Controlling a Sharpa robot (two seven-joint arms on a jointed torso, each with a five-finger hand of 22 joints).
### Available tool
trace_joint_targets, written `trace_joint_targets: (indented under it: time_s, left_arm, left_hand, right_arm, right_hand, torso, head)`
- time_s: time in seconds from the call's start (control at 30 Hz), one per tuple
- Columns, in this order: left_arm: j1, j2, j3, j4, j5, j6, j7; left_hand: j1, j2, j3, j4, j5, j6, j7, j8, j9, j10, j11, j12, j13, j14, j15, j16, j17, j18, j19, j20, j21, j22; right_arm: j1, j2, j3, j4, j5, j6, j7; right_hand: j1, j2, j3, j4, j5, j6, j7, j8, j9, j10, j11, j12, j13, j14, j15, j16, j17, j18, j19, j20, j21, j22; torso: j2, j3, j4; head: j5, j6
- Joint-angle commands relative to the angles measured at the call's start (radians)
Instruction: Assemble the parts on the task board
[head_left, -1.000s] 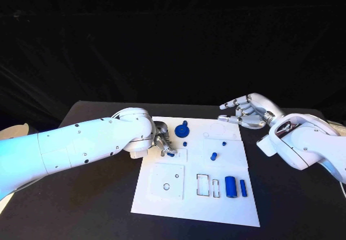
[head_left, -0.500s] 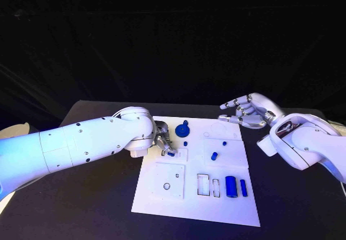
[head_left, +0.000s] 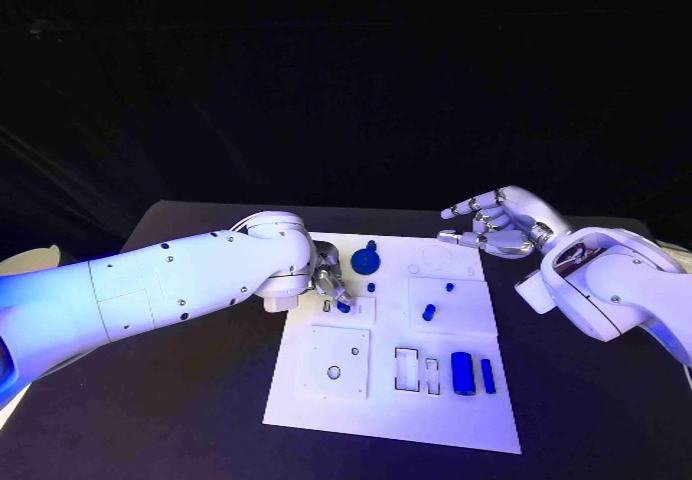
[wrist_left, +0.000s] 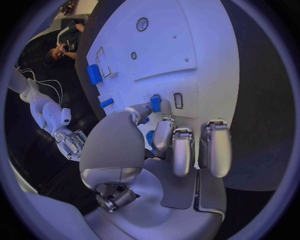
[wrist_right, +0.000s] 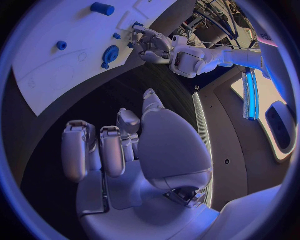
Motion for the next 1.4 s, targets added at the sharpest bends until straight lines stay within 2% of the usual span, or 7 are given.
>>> trace_joint_targets:
  time_s: [0.03,0.43,0.73,1.07,1.2,1.4]
  left_arm:
    - [-0.004,0.007,-0.005,-0.007,-0.002,0.043,-0.057]
    - [-0.004,0.016,-0.005,-0.019,-0.002,0.054,-0.057]
    - [-0.004,0.018,-0.005,-0.025,-0.002,0.067,-0.056]
    - [-0.004,0.019,-0.005,-0.032,-0.002,0.064,-0.056]
    - [-0.004,0.017,-0.005,-0.034,-0.002,0.058,-0.055]
    - [-0.004,0.013,-0.005,-0.035,-0.002,0.049,-0.054]
  left_hand:
    - [-0.012,0.003,-0.011,0.0,-0.001,0.026,-0.023,-0.006,-0.001,0.004,-0.003,0.005,0.003,0.102,-0.007,0.003,0.264,-0.015,0.069,-0.007,0.005,0.156]
    - [-0.056,0.022,-0.041,0.019,-0.001,0.038,-0.026,-0.009,0.001,0.013,-0.005,0.018,0.019,0.102,-0.009,0.003,0.264,-0.017,0.072,-0.009,0.009,0.163]
    - [-0.098,0.021,-0.08,0.038,-0.001,0.048,-0.027,-0.009,0.006,0.019,-0.006,0.027,0.03,0.102,-0.011,0.003,0.264,-0.019,0.076,-0.01,0.015,0.174]
    - [-0.145,0.02,-0.157,0.07,-0.004,0.056,-0.028,-0.003,0.016,0.025,-0.007,0.035,0.041,0.102,-0.011,0.003,0.264,-0.022,0.079,-0.011,0.02,0.184]
    - [-0.167,0.018,-0.209,0.088,-0.006,0.059,-0.028,-0.001,0.02,0.026,-0.007,0.038,0.044,0.102,-0.011,0.003,0.264,-0.022,0.08,-0.011,0.022,0.187]
    - [-0.171,0.026,-0.26,0.101,-0.005,0.059,-0.03,-0.001,0.024,0.027,-0.008,0.039,0.047,0.102,-0.012,0.003,0.264,-0.022,0.081,-0.012,0.023,0.189]
  right_arm:
    - [-0.001,0.0,0.0,0.004,-0.008,0.01,0.006]
    - [-0.001,-0.003,0.0,0.008,-0.008,0.01,0.007]
    - [-0.001,-0.005,0.0,0.01,-0.008,0.009,0.008]
    - [0.0,-0.006,0.0,0.011,-0.008,0.009,0.009]
    - [0.0,-0.007,0.0,0.011,-0.008,0.009,0.008]
    - [0.0,-0.007,0.0,0.01,-0.008,0.01,0.008]
  right_hand:
    - [-0.002,0.009,-0.006,0.003,0.006,0.009,0.0,0.002,0.0,-0.005,-0.002,-0.005,-0.001,0.076,-0.008,-0.005,0.148,0.009,-0.004,0.001,-0.005,-0.002]
    - [-0.003,0.009,-0.007,0.003,0.006,0.009,0.0,0.002,0.0,-0.007,-0.002,-0.008,-0.003,0.076,-0.008,-0.006,0.146,0.01,-0.006,0.001,-0.007,-0.005]
    - [-0.006,0.009,-0.01,0.004,0.008,0.009,0.0,0.001,0.0,-0.007,-0.002,-0.009,-0.005,0.076,-0.008,-0.007,0.146,0.01,-0.006,0.0,-0.007,-0.006]
    - [-0.016,0.007,-0.02,0.009,0.013,0.009,0.0,0.0,0.0,-0.007,-0.002,-0.01,-0.007,0.075,-0.008,-0.009,0.144,0.01,-0.006,0.0,-0.009,-0.008]
    - [-0.021,0.007,-0.025,0.011,0.014,0.009,0.0,-0.001,-0.001,-0.008,-0.002,-0.011,-0.009,0.075,-0.008,-0.01,0.142,0.011,-0.007,0.0,-0.011,-0.011]
    - [-0.022,0.007,-0.027,0.012,0.015,0.009,0.0,-0.001,-0.001,-0.008,-0.002,-0.013,-0.011,0.075,-0.008,-0.012,0.14,0.012,-0.009,0.0,-0.013,-0.014]
  torso:
    - [0.0,0.0003,0.0]
    - [0.0,-0.0005,0.0007]
    - [0.0,-0.0005,0.0005]
    - [0.0,-0.0006,0.0014]
    - [0.0,-0.0008,0.0009]
    - [0.0,-0.0013,0.001]
  head:
    - [0.0,-0.001]
    - [0.0,0.0]
    - [0.0,-0.001]
    - [-0.001,0.0]
    - [-0.001,0.0]
    - [-0.002,0.002]
